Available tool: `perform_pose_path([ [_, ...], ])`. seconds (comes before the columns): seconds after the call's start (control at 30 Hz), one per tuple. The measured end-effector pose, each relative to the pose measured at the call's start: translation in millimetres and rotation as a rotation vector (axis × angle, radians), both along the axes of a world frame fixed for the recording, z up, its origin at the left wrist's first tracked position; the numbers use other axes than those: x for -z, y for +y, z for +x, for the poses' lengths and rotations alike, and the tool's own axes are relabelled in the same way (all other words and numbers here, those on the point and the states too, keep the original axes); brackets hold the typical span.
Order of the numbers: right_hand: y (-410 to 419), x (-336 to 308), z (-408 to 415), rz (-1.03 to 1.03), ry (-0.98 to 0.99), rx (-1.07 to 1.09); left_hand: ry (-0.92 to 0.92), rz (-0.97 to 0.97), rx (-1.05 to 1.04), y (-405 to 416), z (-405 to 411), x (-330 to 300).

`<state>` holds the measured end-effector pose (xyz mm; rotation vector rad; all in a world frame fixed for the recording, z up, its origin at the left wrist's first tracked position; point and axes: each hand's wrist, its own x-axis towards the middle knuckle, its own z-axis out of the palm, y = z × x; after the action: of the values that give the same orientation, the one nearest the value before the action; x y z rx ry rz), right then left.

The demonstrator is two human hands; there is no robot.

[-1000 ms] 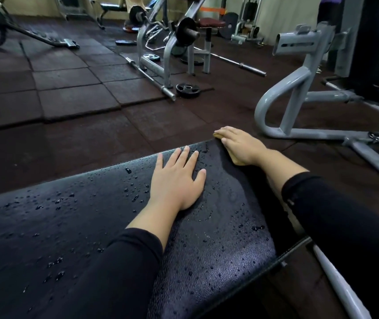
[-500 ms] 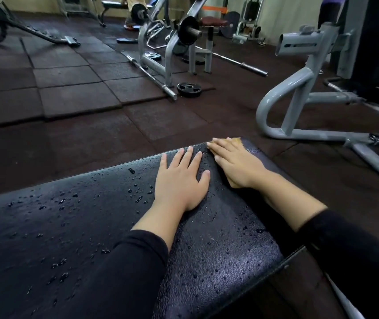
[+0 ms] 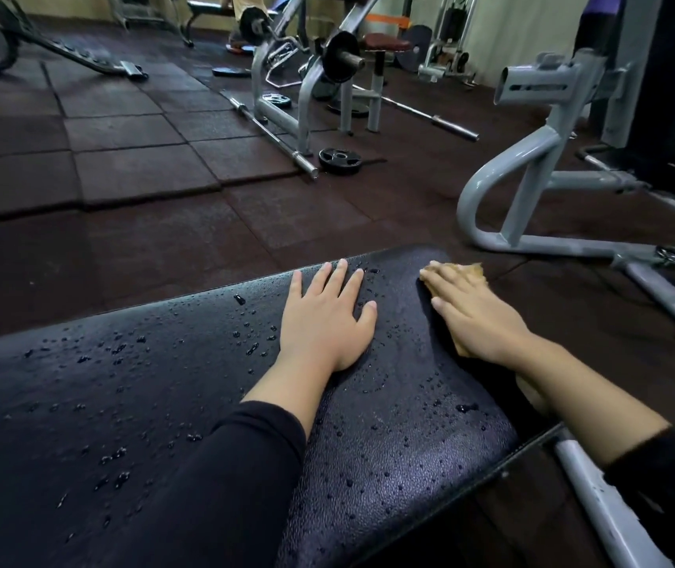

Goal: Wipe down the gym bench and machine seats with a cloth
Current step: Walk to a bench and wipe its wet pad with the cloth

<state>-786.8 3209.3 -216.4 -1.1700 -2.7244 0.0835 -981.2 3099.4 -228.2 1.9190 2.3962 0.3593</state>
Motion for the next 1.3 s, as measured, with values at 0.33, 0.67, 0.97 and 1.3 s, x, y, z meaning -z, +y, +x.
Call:
perform_pose_path([
  [0.33, 59.1, -12.1, -64.5, -0.086, -0.019, 0.037, 0.002, -0.004, -0.005, 0.8, -1.0, 0.6],
  [0.67, -16.1, -9.8, 32.3, -0.131, 0.034, 0.199, 0.005, -0.086, 0.007, -3.1, 0.1, -6.4],
  [0.97, -106.2, 2.6, 41.4, -0.04, 0.074, 0.164, 0.041, -0.155, 0.069, -54.0, 17.9, -21.1],
  [1.3, -116.6, -5.4, 42.2, -0.188, 0.126, 0.295, -0.008, -0.086, 0.087, -93.2, 3.2, -6.7],
])
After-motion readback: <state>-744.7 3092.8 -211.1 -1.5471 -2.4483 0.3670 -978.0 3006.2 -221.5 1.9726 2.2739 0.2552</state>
